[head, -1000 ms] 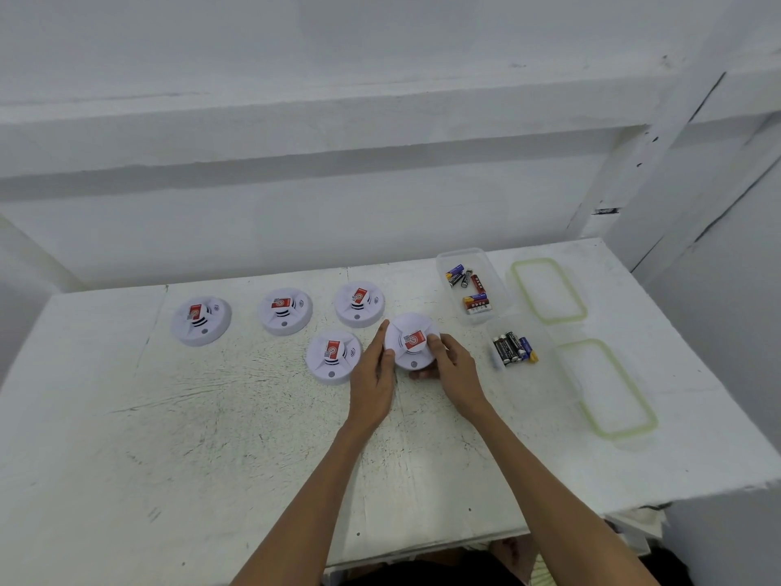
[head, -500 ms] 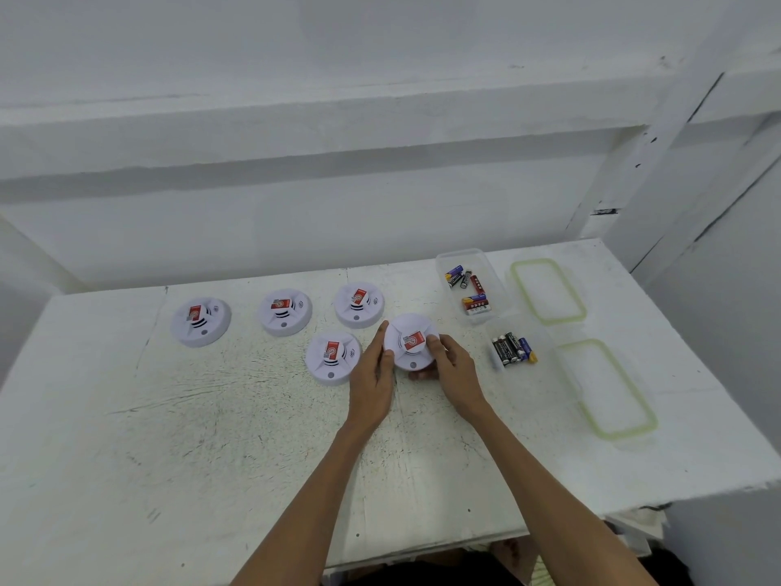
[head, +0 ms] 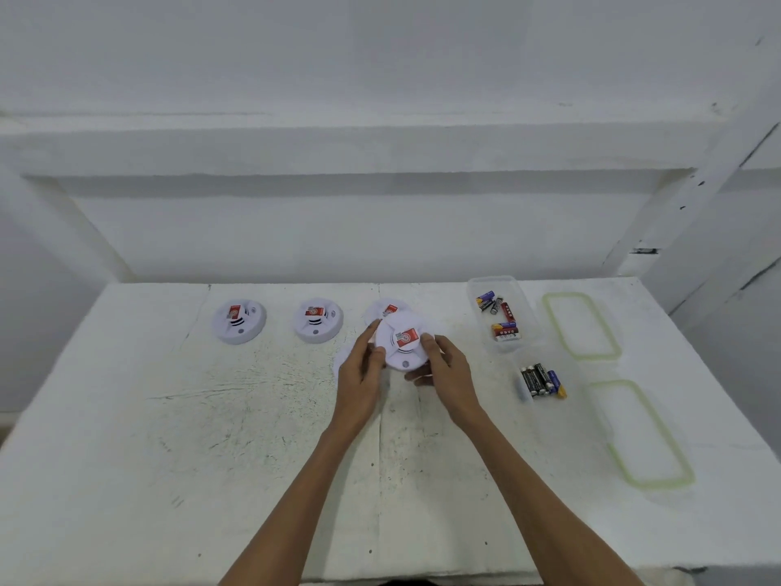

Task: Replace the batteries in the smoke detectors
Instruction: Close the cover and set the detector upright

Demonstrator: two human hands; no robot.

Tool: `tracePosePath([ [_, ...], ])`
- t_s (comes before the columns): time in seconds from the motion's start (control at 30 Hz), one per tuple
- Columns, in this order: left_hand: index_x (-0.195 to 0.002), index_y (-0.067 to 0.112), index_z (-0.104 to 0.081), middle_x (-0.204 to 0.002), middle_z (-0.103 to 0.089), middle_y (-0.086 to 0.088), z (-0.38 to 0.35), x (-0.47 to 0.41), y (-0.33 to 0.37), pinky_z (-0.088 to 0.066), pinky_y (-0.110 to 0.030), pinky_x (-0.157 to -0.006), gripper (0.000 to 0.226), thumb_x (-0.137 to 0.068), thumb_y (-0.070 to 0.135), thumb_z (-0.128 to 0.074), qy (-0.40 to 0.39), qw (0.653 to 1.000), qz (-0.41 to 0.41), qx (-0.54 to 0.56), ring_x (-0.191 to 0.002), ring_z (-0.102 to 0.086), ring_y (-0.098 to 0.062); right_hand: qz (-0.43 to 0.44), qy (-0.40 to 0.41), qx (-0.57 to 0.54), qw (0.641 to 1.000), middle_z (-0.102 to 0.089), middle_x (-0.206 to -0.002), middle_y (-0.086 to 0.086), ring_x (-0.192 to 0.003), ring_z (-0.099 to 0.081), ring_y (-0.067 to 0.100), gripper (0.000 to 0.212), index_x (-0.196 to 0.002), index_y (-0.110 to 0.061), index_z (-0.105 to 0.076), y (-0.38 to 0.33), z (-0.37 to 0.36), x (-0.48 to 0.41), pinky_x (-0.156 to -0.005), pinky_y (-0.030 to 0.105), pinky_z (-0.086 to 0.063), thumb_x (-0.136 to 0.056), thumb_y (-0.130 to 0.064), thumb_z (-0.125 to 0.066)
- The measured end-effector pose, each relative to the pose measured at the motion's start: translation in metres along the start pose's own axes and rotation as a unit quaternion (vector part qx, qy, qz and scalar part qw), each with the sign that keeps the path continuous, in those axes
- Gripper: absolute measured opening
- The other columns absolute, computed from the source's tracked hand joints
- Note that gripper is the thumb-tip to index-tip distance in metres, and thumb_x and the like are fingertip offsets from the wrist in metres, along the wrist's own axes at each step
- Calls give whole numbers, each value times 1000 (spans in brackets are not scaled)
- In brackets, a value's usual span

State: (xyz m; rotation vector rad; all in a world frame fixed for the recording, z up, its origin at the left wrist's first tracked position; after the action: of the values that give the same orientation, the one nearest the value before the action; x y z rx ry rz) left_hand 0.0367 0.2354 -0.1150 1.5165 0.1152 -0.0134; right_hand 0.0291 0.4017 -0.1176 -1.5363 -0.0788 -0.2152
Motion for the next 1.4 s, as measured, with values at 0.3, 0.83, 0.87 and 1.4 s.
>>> tracePosePath([
  [0.3, -137, 30, -54, -120, -71, 3, 102, 6, -1, -57, -30, -91, 30, -107, 27, -50, 132, 991, 25, -8, -110, -68, -14, 6, -75, 15, 997, -73, -92, -2, -69, -74, 7, 29, -122, -24, -46, -20, -102, -1, -63, 25, -59, -100, -39, -55],
  [0.83, -133, 24, -57, -128, -66, 15, 195, 33, -29, -56, -27, -95, 69, -74, 31, -91, 165, 974, 21, -154, -117, -63, -6, -62, -274, 135, 950, -73, -99, -3, -83, -73, 15, 59, -144, -33, -45, 6, -204, 19, -62, 23, -59, -90, -36, -69],
  [0.87, -130, 25, -62, -124, -69, 14, 198, 32, -29, -58, -31, -93, 68, -71, 38, -93, 176, 969, 18, -171, -114, -66, -7, -61, -271, 146, 950, -73, -97, -3, -84, -73, 16, 61, -145, -34, -43, 5, -205, 19, -62, 23, -59, -89, -37, -69],
  [1.4, -111, 31, -65, -106, -69, 16, 209, 31, -49, -53, -42, -88, 58, -66, 61, -84, 186, 926, 36, -326, -99, -64, -8, -27, -278, 214, 936, -74, -92, 2, -87, -71, 24, 54, -145, -26, -45, 15, -210, 12, -67, 35, -60, -93, -26, -61],
])
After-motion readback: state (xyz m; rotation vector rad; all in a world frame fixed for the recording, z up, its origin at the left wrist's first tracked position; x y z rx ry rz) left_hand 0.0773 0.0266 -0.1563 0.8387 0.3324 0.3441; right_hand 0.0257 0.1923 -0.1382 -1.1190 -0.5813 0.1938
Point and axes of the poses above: each hand's wrist, its own x-axis away from the middle knuckle, its own z-axis out of the back of the hand, y = z × x, the point moved 7 cm from there along -x, towards the middle knuckle
